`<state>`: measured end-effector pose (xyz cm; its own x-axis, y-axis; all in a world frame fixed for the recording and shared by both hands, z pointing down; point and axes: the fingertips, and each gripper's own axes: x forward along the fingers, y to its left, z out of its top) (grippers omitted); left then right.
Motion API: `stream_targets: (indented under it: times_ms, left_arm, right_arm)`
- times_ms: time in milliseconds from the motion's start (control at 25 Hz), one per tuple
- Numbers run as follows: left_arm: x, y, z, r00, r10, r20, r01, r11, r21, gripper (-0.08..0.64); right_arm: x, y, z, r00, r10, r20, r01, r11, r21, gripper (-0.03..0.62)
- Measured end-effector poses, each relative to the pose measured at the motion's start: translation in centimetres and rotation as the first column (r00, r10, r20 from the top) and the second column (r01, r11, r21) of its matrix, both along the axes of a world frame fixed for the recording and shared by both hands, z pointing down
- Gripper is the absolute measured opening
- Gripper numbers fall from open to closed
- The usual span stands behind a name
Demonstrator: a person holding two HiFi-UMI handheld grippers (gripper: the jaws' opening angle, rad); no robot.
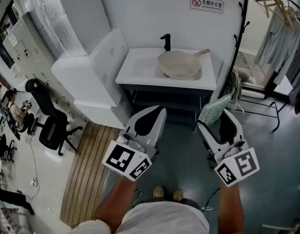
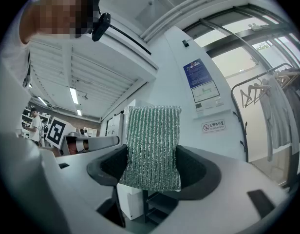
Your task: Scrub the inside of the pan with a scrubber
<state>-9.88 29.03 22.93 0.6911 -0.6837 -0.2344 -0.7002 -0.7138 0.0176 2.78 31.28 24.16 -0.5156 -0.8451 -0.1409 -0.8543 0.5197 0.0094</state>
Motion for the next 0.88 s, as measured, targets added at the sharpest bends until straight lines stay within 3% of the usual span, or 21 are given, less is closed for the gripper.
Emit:
stream_targets:
  times_ms: [880]
  left_arm:
    - [1.6,-0.3,-0.1,0.997,-0.073,0.011,0.073,0.997,0.002,0.015]
  right_arm:
    - [4.0,-0.2,-0.3,0.998,-0.026,0.059,0.026,1.000,0.005,0.304]
